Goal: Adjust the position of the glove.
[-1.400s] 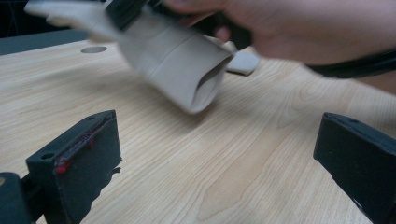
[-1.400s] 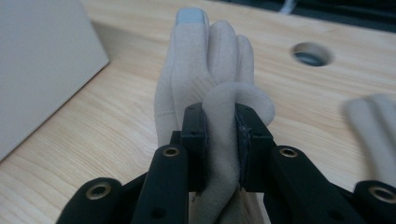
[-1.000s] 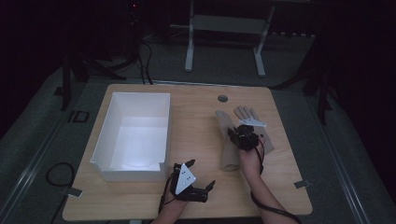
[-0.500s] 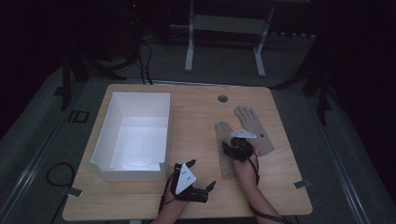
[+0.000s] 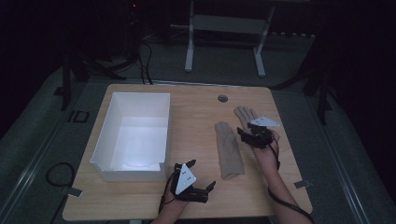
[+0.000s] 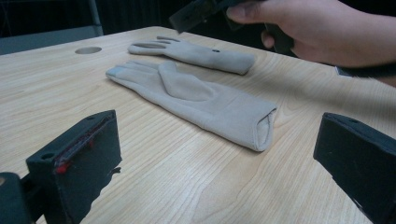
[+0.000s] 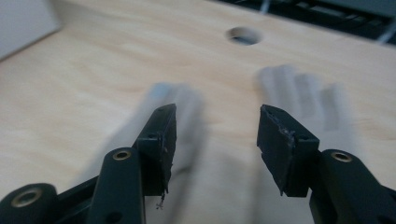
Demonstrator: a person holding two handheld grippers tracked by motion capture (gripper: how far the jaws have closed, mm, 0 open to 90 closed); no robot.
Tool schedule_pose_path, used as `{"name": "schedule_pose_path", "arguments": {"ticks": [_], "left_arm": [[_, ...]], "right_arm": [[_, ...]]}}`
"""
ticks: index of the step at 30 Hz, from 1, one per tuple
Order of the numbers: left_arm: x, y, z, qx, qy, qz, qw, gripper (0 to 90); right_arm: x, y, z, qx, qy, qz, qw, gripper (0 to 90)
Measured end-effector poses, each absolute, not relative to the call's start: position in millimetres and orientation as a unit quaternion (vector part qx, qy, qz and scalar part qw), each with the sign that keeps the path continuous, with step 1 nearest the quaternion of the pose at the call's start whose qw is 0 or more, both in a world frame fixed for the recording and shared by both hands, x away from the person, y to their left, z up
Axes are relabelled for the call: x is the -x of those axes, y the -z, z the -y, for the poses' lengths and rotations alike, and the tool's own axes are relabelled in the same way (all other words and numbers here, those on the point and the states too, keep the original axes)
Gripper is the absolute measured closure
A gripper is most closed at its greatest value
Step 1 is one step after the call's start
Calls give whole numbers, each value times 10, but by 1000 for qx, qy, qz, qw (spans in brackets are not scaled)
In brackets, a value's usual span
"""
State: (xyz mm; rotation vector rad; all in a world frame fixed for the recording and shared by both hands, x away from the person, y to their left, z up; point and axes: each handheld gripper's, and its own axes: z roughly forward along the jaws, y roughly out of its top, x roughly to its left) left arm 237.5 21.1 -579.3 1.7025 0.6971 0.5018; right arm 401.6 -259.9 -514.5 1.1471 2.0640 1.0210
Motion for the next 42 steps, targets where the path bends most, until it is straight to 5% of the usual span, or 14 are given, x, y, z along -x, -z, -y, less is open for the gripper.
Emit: {"name": "schedule_pose_path", "arguments": {"ticks": [9,18,22,26,42], "left_arm": [[-2376,5793,-212,-728,-213,-299,580,10],[-2379,5793,-214,-727,-212,-300,580,11],[-2380,5794,-215,-727,-211,-300,580,11],[-2380,5794,-216,-727,-211,-301,581,11],[-2378,5793,-213,-726,-213,-302,580,11]], "right_arm": [[-4496,5275,3123,-444,-359,-782,249,481],[-4724,5537,3205,-461,-325,-793,229,480],[-4737,5571,3226,-473,-338,-786,212,652],[-4697,5542,3227,-503,-345,-766,201,822],[-3962,4874,3289,-535,-390,-707,248,837]]}}
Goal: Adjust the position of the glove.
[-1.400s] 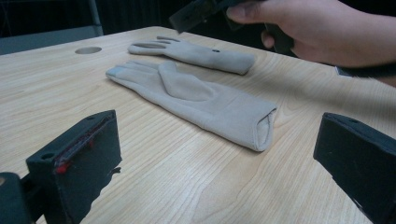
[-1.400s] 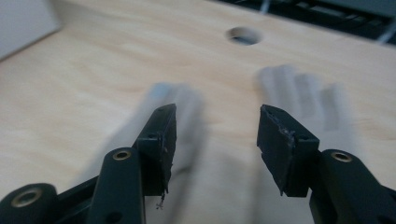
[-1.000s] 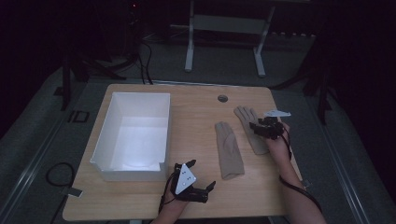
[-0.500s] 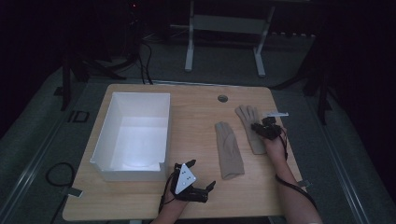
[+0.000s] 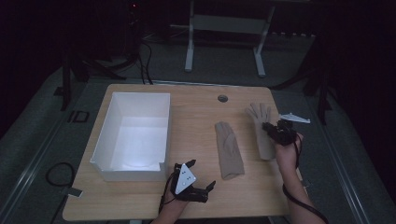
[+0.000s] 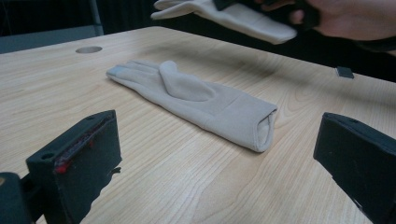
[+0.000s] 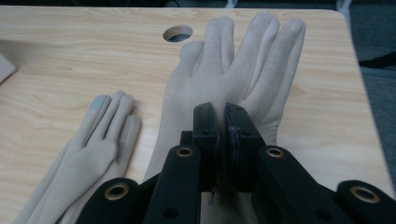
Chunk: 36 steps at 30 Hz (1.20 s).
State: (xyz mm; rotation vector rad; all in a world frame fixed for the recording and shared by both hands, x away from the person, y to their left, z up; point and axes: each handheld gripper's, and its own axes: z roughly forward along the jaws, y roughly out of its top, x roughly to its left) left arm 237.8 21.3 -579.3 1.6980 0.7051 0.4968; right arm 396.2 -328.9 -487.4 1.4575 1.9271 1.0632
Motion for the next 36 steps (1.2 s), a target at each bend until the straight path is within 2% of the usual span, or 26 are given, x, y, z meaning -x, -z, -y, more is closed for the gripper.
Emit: {"name": "schedule_pose_path", "arguments": {"ticks": [7,8,21,24,29,36], "left_arm": [[-2376,5793,-211,-726,-215,-302,579,11],[-2377,5793,-212,-726,-214,-302,579,11],[-2374,5793,-210,-727,-214,-300,579,11],[-2374,5792,-210,-727,-215,-300,579,10],[-2373,5792,-211,-728,-215,-298,579,10],[-2374,5793,-209,-728,-215,-299,579,11]], "right_arm": [[-3702,4948,3392,-561,-387,-684,260,836],[-3657,5048,3435,-579,-369,-678,264,836],[-3654,5481,3561,-606,-316,-687,247,818],[-3668,5502,3575,-604,-315,-691,242,769],[-3646,5355,3659,-560,-341,-716,242,606],[-3649,5138,3851,-431,-347,-793,255,582]]}}
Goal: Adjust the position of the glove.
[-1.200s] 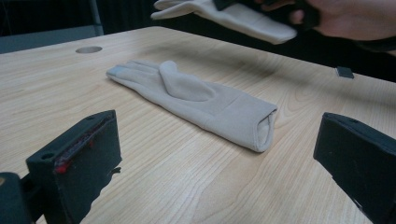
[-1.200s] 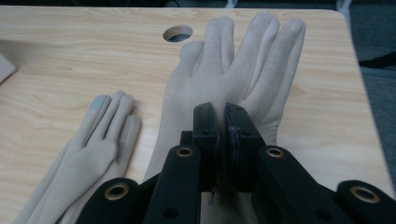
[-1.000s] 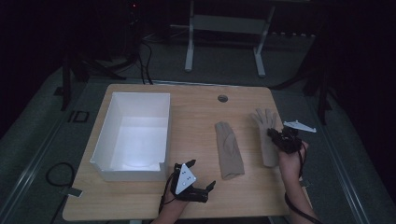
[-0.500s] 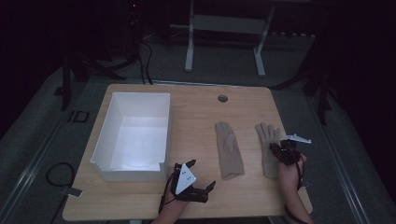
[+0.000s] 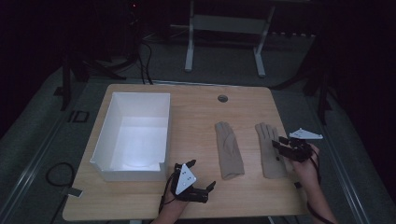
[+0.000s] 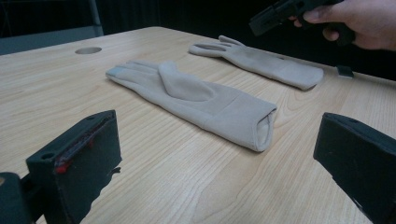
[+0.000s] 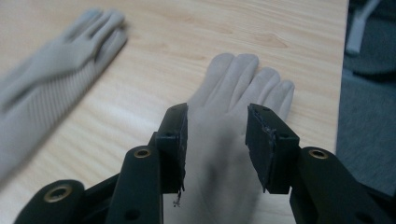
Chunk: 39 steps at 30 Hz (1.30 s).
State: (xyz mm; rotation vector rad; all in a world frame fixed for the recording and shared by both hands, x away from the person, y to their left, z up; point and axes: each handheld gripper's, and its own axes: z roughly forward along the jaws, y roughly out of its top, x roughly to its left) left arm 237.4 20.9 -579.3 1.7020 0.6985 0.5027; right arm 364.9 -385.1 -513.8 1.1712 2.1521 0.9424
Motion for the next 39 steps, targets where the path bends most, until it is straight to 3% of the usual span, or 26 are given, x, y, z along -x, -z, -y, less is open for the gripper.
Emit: {"name": "schedule_pose_path", "arguments": {"ticks": [10,15,18,22,32,39], "left_arm": [[-2374,5792,-209,-728,-215,-300,578,11],[-2373,5792,-209,-728,-215,-300,578,11],[-2373,5793,-207,-727,-215,-300,579,10],[-2374,5793,-207,-727,-215,-300,579,11],[-2373,5793,-207,-726,-216,-300,579,11],[-2372,5793,-209,-727,-216,-300,579,10]], "right_arm": [[-3728,5465,3846,-448,-339,-795,228,545],[-3710,5578,3831,-454,-341,-791,228,619],[-3698,5568,3799,-459,-333,-790,233,757],[-3679,5541,3726,-485,-320,-776,244,822],[-3646,5000,3618,-511,-367,-728,271,827],[-3605,4367,3320,-479,-413,-717,293,827]]}}
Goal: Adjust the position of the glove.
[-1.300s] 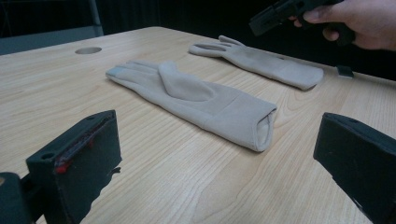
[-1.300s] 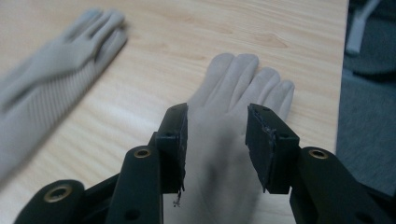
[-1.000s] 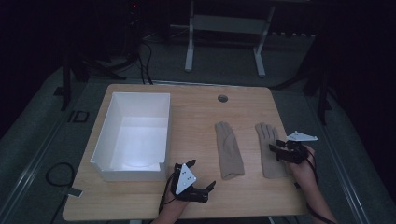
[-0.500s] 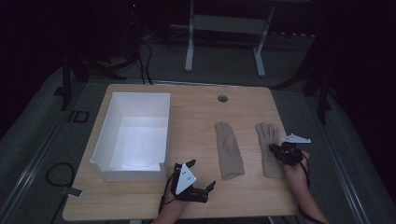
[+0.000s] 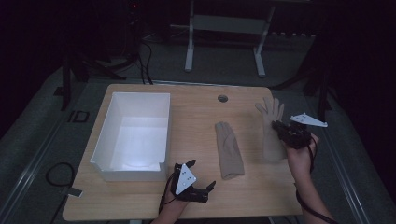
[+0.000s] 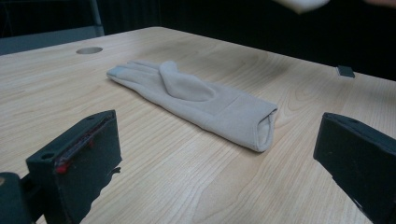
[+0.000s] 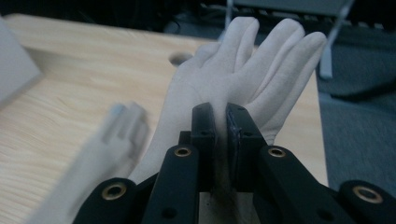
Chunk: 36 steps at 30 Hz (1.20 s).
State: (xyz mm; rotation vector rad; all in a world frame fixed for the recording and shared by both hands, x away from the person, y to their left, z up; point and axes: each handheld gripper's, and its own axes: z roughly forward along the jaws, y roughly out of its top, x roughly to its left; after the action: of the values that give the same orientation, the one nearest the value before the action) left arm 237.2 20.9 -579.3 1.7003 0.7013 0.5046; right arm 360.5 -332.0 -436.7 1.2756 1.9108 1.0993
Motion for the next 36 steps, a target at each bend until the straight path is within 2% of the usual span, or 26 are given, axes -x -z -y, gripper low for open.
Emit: {"name": "schedule_pose_path", "arguments": {"ticks": [4,11,14,20,36], "left_arm": [[-2371,5792,-209,-728,-216,-299,578,11],[-2369,5793,-208,-728,-216,-298,579,11],[-2368,5793,-208,-728,-216,-297,579,10],[-2367,5792,-209,-728,-215,-296,579,11],[-2365,5792,-201,-729,-215,-293,579,11]], "right_arm": [[-3597,4161,3075,-457,-433,-721,290,827],[-3590,4119,2689,-435,-444,-732,278,827],[-3606,4239,2444,-430,-444,-743,258,827],[-3637,4579,2205,-424,-412,-767,251,826],[-3620,5206,2145,-458,-368,-782,206,822]]}}
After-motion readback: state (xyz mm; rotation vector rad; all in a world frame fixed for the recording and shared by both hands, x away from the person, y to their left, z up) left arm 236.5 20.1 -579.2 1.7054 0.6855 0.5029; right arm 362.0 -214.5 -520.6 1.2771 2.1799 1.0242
